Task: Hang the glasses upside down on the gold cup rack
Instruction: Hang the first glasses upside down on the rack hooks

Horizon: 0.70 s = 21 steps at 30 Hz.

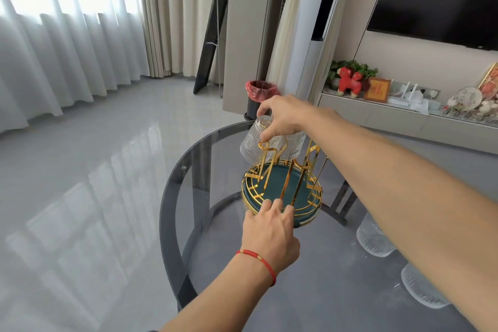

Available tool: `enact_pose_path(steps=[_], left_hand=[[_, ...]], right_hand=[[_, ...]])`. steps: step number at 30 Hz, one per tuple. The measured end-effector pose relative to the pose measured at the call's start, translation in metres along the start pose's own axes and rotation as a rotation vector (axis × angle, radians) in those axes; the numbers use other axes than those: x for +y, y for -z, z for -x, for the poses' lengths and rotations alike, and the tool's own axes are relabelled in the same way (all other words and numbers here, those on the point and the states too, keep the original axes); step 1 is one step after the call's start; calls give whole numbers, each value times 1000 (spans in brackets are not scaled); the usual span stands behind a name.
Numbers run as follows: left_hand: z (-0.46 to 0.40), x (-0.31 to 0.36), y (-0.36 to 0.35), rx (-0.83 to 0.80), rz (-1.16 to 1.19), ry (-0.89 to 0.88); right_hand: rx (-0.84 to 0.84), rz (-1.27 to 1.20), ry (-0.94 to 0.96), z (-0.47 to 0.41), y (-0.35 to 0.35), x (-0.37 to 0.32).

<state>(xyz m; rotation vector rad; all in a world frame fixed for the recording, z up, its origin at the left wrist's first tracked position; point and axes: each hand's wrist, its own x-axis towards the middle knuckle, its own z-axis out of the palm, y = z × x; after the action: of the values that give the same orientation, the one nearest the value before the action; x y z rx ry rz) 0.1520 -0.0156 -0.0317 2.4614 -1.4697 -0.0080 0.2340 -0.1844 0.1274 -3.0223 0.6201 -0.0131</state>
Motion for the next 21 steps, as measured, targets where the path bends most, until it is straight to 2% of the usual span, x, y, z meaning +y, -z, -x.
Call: enact_pose_path(steps=[5,9,13,17,21], left_hand=[[0,0,1,17,-11,-8],[0,1,3,31,-13,-4],[-1,5,8,52,16,21],[-2,14,11,170,51,20],[-1,25,10,238,191,-63]], right_hand=[[14,94,56,9,2,3],[137,179,99,34,-3,8],[267,40,151,72,-12,25],[466,-73,207,123,-25,52],[637,-181,78,187,-44,95]])
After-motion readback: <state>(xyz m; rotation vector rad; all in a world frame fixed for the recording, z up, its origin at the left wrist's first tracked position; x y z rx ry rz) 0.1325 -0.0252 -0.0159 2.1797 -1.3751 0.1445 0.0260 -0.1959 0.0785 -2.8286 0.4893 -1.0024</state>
